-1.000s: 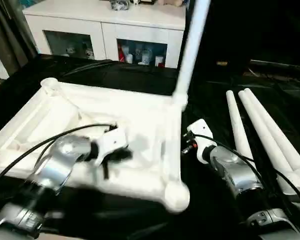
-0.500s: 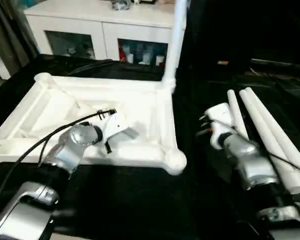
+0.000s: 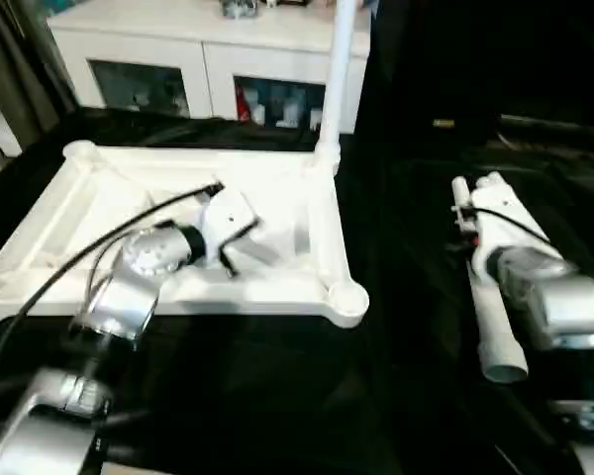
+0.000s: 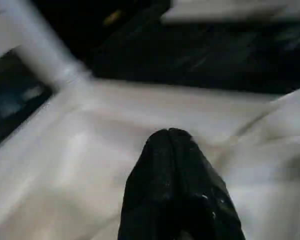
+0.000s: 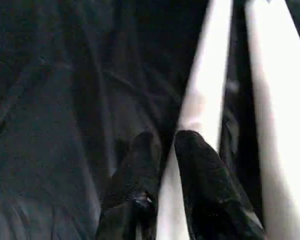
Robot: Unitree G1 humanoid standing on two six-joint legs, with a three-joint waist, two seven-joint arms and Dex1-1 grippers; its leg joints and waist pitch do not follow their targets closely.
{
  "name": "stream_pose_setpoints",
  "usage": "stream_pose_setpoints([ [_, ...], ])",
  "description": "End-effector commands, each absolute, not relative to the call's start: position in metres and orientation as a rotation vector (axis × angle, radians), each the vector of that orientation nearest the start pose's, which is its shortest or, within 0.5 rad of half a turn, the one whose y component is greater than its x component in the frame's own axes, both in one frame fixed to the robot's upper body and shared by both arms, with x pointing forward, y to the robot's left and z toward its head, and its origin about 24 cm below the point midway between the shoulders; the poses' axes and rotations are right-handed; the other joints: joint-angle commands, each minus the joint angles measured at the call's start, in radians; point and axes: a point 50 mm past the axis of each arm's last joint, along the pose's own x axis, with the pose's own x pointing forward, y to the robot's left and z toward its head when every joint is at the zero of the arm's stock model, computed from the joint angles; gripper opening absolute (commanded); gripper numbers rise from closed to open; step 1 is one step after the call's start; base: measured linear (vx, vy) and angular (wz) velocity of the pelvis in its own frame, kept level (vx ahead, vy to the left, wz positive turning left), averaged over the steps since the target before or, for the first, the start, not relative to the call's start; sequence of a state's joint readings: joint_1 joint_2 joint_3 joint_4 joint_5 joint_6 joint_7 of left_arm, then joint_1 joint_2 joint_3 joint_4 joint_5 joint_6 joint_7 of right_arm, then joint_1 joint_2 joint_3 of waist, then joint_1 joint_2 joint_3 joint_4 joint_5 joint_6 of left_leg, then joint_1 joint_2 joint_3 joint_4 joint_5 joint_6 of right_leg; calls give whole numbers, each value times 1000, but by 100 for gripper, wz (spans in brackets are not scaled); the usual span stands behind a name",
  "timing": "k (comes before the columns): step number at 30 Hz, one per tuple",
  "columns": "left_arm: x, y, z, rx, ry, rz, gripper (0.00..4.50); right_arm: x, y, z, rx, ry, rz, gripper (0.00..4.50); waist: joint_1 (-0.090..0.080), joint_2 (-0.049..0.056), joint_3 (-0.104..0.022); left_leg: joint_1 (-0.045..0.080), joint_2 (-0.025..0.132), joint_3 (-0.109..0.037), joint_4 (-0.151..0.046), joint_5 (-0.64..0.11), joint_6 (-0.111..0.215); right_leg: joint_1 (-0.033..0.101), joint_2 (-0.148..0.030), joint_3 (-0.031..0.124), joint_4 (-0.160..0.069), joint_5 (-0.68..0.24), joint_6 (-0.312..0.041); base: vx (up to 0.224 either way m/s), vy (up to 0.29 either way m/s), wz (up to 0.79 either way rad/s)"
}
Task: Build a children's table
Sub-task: Rotate table base
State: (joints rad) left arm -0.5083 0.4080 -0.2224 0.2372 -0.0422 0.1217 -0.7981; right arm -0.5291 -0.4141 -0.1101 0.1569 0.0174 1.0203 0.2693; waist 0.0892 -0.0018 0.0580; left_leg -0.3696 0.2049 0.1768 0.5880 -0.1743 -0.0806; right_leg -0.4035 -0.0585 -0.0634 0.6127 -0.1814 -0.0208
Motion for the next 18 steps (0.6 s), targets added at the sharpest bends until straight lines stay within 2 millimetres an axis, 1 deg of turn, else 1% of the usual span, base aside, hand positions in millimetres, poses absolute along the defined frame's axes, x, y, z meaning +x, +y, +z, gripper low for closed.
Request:
stream_pose_setpoints([
  [1, 313, 122, 116, 404, 45, -1044, 0, 321, -241, 106, -153, 652, -15, 105, 0, -1, -69, 18, 20, -2, -61, -162, -23, 52, -72, 51, -66, -185, -181, 0, 0, 0],
  [2, 305, 114, 122, 346, 30, -1104, 0, 319, -245, 107, -143, 678, -27, 110, -1, -1, -67, 16, 22, -3, -62, -168, -27, 53, -73, 51, -67, -207, -178, 0, 0, 0],
  [3, 304, 112, 123, 332, 29, -1113, 0, 319, -246, 108, -142, 687, -32, 118, -1, -2, -66, 16, 21, -3, -62, -171, -27, 52, -72, 51, -72, -222, -174, 0, 0, 0],
  [5, 302, 110, 127, 296, 44, -1121, 33, 317, -248, 109, -142, 694, -45, 142, -2, -3, -64, 17, 18, -1, -61, -182, -32, 49, -69, 51, -76, -259, -151, 0, 0, 0],
  [7, 298, 107, 130, 263, 65, -1155, 45, 316, -250, 110, -134, 710, -53, 155, -3, -4, -63, 18, 15, -2, -61, -189, -35, 50, -69, 50, -79, -301, -131, 0, 0, 0],
  [8, 291, 104, 131, 257, 86, -1208, 65, 314, -251, 110, -131, 722, -59, 172, -2, -3, -64, 20, 17, -3, -61, -183, -37, 48, -68, 50, -79, -301, -127, 0, 0, 0],
  [9, 288, 103, 130, 251, 96, -1233, 74, 314, -251, 110, -129, 724, -60, 181, -3, -2, -64, 19, 16, -3, -61, -180, -38, 47, -67, 50, -79, -294, -127, 0, 0, 0],
  [10, 287, 102, 130, 249, 98, -1238, 74, 314, -251, 110, -129, 725, -60, 181, -3, -2, -64, 18, 17, -3, -62, -179, -38, 48, -66, 50, -79, -288, -128, 0, 0, 0],
  [11, 283, 101, 131, 236, 116, -1268, 84, 314, -251, 110, -121, 731, -57, 198, -4, -2, -65, 18, 16, -3, -61, -176, -39, 48, -65, 50, -78, -280, -127, 0, 0, 0],
  [13, 277, 101, 131, 224, 144, -1299, 106, 313, -251, 111, -113, 739, -53, 216, -4, -1, -66, 17, 17, -4, -61, -168, -41, 50, -64, 50, -74, -256, -133, 0, 0, 0],
  [14, 275, 101, 131, 222, 154, -1304, 116, 312, -251, 111, -111, 744, -51, 225, -5, -3, -66, 16, 16, -3, -61, -161, -40, 50, -63, 50, -72, -239, -136, 0, 0, 0],
  [16, 275, 101, 131, 222, 158, -1304, 129, 312, -251, 111, -111, 747, -50, 242, -4, -1, -67, 17, 15, -1, -59, -154, -40, 50, -62, 50, -72, -227, -138, 0, 0, 0],
  [17, 275, 101, 132, 221, 163, -1301, 145, 311, -251, 111, -103, 755, -46, 251, -4, -2, -67, 17, 15, -2, -59, -151, -41, 52, -61, 50, -70, -219, -138, 0, 0, 0],
  [18, 274, 101, 132, 221, 169, -1300, 145, 311, -250, 110, -88, 764, -36, 260, -4, -4, -67, 16, 14, -1, -59, -150, -40, 53, -61, 50, -71, -218, -138, 0, 0, 0],
])
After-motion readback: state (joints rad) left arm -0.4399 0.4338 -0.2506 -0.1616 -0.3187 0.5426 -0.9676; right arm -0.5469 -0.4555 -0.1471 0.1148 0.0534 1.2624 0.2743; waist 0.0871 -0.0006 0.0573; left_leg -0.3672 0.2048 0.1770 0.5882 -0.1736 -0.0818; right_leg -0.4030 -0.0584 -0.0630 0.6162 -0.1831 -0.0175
